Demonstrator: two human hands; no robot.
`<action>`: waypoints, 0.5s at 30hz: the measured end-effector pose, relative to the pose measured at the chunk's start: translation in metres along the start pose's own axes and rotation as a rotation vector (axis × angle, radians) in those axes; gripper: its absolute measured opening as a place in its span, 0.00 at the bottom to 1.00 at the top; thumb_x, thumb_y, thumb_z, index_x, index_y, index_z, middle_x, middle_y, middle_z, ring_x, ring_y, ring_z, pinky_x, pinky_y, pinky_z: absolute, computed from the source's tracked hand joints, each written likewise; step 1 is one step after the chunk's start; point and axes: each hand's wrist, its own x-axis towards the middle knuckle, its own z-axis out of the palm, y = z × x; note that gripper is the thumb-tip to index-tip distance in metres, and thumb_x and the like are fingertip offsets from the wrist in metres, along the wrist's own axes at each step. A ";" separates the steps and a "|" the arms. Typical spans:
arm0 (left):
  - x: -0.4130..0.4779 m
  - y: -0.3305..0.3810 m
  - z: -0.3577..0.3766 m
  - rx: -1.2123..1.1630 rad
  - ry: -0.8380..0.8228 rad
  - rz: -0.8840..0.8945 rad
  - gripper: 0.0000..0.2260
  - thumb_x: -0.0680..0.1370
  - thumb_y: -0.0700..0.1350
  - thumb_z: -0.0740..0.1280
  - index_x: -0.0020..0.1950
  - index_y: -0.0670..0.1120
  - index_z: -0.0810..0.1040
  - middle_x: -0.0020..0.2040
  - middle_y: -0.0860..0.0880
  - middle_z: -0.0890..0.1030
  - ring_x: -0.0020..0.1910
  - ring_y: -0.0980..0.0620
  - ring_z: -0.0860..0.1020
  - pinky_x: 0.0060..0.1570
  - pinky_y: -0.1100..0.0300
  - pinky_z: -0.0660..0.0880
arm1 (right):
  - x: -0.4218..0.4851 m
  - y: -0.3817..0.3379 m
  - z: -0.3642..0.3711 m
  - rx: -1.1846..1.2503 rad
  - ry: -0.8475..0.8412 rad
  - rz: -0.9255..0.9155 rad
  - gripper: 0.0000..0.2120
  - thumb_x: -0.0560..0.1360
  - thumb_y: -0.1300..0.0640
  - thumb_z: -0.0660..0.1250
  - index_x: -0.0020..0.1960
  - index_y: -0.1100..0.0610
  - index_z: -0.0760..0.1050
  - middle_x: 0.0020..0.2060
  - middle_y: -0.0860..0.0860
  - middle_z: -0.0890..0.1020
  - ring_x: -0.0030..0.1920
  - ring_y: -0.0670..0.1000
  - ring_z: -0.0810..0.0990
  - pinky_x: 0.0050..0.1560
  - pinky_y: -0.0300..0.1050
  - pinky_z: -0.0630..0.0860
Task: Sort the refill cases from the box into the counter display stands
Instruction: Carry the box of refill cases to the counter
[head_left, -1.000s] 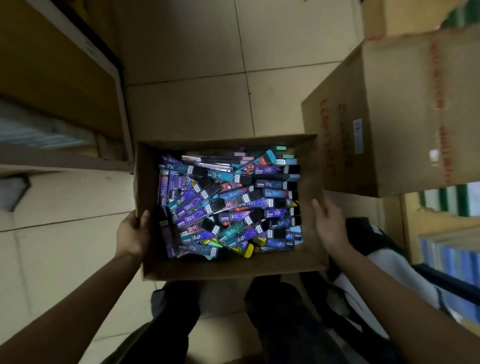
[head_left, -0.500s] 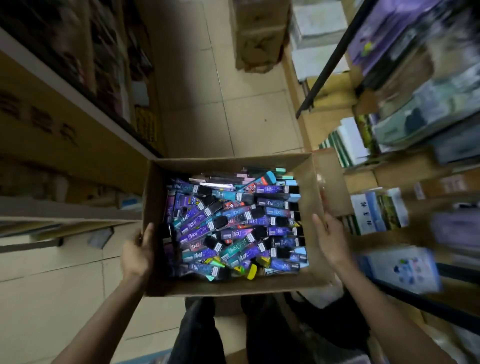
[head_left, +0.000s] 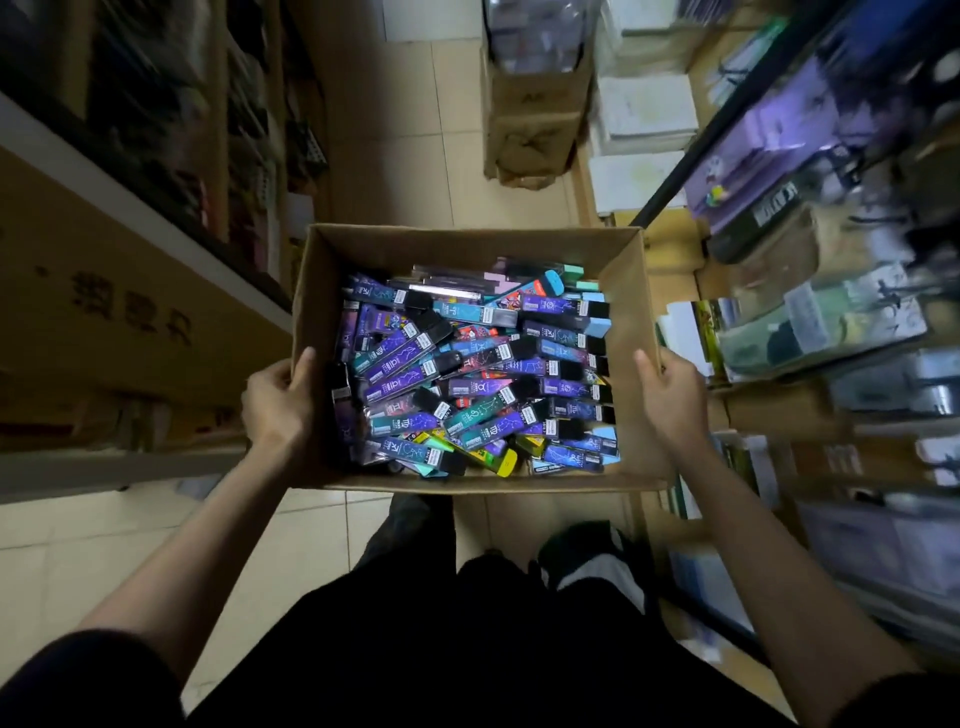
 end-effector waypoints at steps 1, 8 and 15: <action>0.014 0.013 0.002 0.003 -0.008 0.002 0.16 0.79 0.58 0.60 0.34 0.52 0.73 0.39 0.48 0.79 0.42 0.44 0.78 0.47 0.47 0.75 | 0.014 -0.008 0.002 0.004 0.005 0.004 0.14 0.80 0.55 0.59 0.39 0.61 0.72 0.29 0.53 0.72 0.29 0.50 0.68 0.29 0.42 0.63; 0.121 0.098 0.012 -0.017 -0.048 0.046 0.16 0.79 0.56 0.61 0.48 0.46 0.81 0.44 0.42 0.82 0.46 0.42 0.79 0.42 0.52 0.72 | 0.113 -0.071 0.011 0.014 0.012 0.074 0.17 0.80 0.55 0.58 0.33 0.57 0.65 0.28 0.50 0.69 0.29 0.47 0.66 0.29 0.43 0.59; 0.225 0.184 0.027 -0.018 -0.020 0.067 0.17 0.79 0.55 0.61 0.39 0.44 0.77 0.37 0.40 0.79 0.44 0.36 0.78 0.40 0.51 0.72 | 0.241 -0.138 0.025 -0.001 0.029 0.014 0.17 0.80 0.53 0.58 0.34 0.58 0.67 0.27 0.52 0.70 0.29 0.51 0.68 0.31 0.46 0.61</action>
